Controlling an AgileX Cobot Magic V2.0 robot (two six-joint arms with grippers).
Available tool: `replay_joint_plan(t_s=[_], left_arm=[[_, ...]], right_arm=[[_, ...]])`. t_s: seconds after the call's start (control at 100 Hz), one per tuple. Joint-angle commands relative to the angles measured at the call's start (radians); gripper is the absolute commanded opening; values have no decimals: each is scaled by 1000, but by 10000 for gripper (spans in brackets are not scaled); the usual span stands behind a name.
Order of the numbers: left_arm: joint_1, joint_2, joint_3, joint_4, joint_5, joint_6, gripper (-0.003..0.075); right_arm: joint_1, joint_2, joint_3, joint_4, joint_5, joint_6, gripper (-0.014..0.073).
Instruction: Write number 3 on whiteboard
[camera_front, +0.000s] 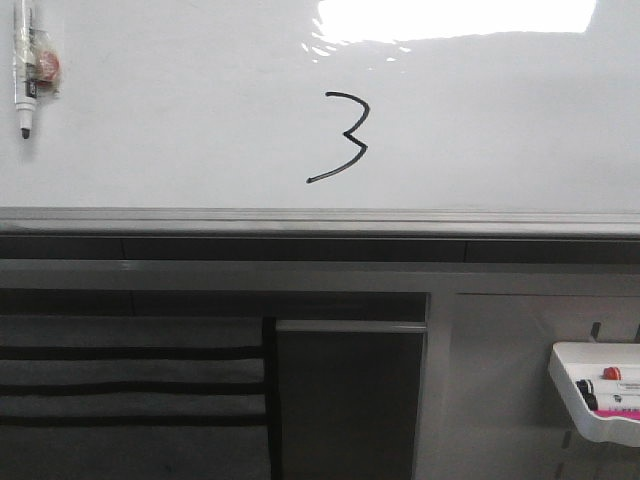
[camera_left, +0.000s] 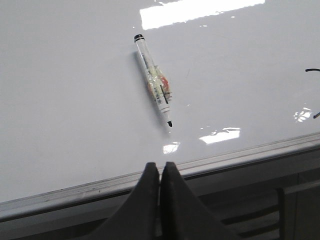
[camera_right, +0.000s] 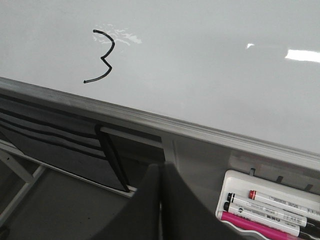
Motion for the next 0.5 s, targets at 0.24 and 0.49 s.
replay_joint_plan(t_s=[0.24,0.49], left_arm=[[2,-31,140,318,-311,-386,-20],[2,-31,139,309,-264,-386,-20]], right_arm=[[-7,2,-23,-14,-81,-3,-69],[-7,2,-23,-14,-83,-3,-69]])
